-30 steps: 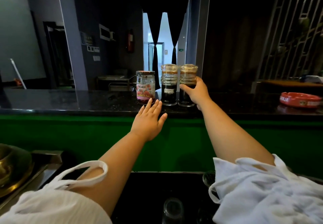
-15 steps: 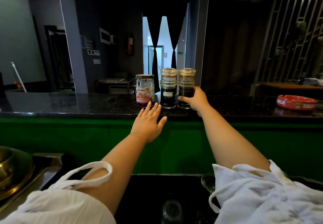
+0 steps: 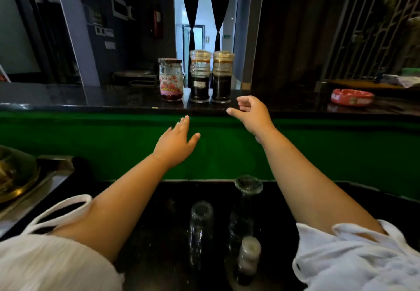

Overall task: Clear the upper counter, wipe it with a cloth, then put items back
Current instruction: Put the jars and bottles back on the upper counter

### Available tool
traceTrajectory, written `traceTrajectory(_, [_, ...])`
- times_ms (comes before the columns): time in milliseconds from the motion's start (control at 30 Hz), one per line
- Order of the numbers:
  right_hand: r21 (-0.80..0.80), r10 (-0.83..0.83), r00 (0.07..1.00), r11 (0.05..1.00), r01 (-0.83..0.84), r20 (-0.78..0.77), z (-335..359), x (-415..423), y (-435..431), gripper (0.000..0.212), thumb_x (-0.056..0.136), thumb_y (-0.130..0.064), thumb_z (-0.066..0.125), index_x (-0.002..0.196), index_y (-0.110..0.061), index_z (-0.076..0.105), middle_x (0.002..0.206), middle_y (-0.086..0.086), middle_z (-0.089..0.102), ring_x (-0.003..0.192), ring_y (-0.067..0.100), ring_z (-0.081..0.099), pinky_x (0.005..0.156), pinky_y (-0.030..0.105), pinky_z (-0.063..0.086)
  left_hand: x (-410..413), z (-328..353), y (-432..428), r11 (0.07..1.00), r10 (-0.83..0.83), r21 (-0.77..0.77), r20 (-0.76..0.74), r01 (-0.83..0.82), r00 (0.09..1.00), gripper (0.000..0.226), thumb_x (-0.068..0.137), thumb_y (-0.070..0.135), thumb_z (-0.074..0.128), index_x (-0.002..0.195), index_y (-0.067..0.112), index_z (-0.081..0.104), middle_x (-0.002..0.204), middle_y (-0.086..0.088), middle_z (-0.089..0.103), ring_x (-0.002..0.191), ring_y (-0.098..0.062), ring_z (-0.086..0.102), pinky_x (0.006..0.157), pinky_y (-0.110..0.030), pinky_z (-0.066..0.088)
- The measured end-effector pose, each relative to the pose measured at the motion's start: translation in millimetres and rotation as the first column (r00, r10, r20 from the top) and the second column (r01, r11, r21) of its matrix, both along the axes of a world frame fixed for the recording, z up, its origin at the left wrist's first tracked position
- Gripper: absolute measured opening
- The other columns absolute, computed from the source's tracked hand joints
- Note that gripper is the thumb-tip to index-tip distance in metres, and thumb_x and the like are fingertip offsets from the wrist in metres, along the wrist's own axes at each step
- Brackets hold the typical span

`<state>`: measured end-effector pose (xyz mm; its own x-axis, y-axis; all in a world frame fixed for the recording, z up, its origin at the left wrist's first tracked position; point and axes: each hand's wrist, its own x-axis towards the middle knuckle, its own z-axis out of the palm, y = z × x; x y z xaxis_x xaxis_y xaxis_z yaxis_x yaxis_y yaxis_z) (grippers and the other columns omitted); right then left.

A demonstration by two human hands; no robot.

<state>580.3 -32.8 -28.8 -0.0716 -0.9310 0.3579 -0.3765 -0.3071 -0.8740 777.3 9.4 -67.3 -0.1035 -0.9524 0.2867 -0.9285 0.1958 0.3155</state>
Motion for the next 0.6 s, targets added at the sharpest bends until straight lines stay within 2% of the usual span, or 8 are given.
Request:
traceTrajectory(100, [-0.006, 0.057, 0.997, 0.998, -0.056, 0.052, -38, -17, 53, 0.033, 0.086, -0.021, 0.068, 0.117, -0.016, 0.058, 0.121, 0.0, 0.055, 0.115, 0.017, 0.054, 0.09, 0.028, 0.045, -16, -24, 43, 0.997, -0.04, 0.051, -0.157, 0.049, 0.987, 0.063, 0.098, 0.041, 0.036, 0.151, 0.014, 0.014, 0.156, -0.008, 0.024, 0.144, -0.022, 0.025, 0.115, -0.035, 0.023])
traceTrajectory(200, [0.038, 0.058, 0.997, 0.997, -0.06, 0.052, -89, -32, 96, 0.027, 0.085, -0.018, 0.069, 0.111, -0.017, 0.061, 0.113, -0.003, 0.06, 0.109, 0.014, 0.057, 0.091, 0.026, 0.047, -31, -56, 80, 0.989, -0.121, 0.062, -0.189, 0.134, 0.975, 0.061, 0.098, 0.04, 0.038, 0.15, 0.015, 0.018, 0.155, -0.007, 0.026, 0.145, -0.017, 0.019, 0.116, -0.031, 0.02])
traceTrajectory(267, [0.07, 0.034, 0.999, 0.997, -0.037, 0.035, -129, -39, 120, 0.027, 0.083, -0.013, 0.07, 0.109, -0.014, 0.062, 0.109, -0.001, 0.062, 0.107, 0.016, 0.059, 0.086, 0.02, 0.046, -40, -76, 100, 0.983, -0.151, 0.074, -0.183, 0.167, 0.972, 0.06, 0.098, 0.04, 0.038, 0.15, 0.016, 0.02, 0.155, -0.006, 0.027, 0.145, -0.016, 0.019, 0.116, -0.03, 0.02])
traceTrajectory(333, [0.15, -0.007, 0.998, 0.989, 0.017, -0.068, -168, -43, 137, 0.034, 0.081, -0.016, 0.073, 0.112, -0.012, 0.061, 0.114, 0.003, 0.061, 0.111, 0.02, 0.057, 0.084, 0.02, 0.044, -46, -96, 114, 0.98, -0.168, 0.088, -0.097, 0.177, 0.981, 0.059, 0.098, 0.04, 0.037, 0.15, 0.016, 0.02, 0.156, -0.003, 0.026, 0.146, -0.015, 0.018, 0.116, -0.028, 0.017])
traceTrajectory(400, [0.273, -0.038, 0.98, 0.958, 0.091, -0.196, -199, -46, 147, 0.055, 0.076, -0.025, 0.078, 0.123, -0.012, 0.054, 0.123, 0.006, 0.054, 0.116, 0.021, 0.052, 0.09, 0.026, 0.043, -50, -113, 124, 0.977, -0.177, 0.113, -0.029, 0.179, 0.984, 0.058, 0.099, 0.04, 0.035, 0.15, 0.017, 0.02, 0.156, -0.001, 0.023, 0.146, -0.014, 0.015, 0.117, -0.028, 0.013])
traceTrajectory(500, [0.432, -0.039, 0.965, 0.889, 0.152, -0.261, -230, -46, 157, 0.08, 0.066, -0.028, 0.085, 0.133, -0.013, 0.043, 0.131, 0.009, 0.049, 0.122, 0.023, 0.049, 0.096, 0.029, 0.04, -55, -133, 133, 0.971, -0.174, 0.17, 0.004, 0.17, 0.985, 0.059, 0.099, 0.042, 0.034, 0.15, 0.017, 0.019, 0.156, -0.001, 0.024, 0.146, -0.015, 0.018, 0.117, -0.028, 0.015])
traceTrajectory(600, [0.481, -0.022, 0.968, 0.865, 0.144, -0.25, -254, -44, 161, 0.077, 0.065, -0.023, 0.086, 0.129, -0.01, 0.044, 0.125, 0.009, 0.055, 0.116, 0.024, 0.055, 0.09, 0.028, 0.042, -60, -150, 140, 0.959, -0.161, 0.237, 0.011, 0.154, 0.987, 0.06, 0.098, 0.044, 0.033, 0.15, 0.018, 0.019, 0.156, -0.002, 0.023, 0.146, -0.015, 0.016, 0.118, -0.03, 0.014])
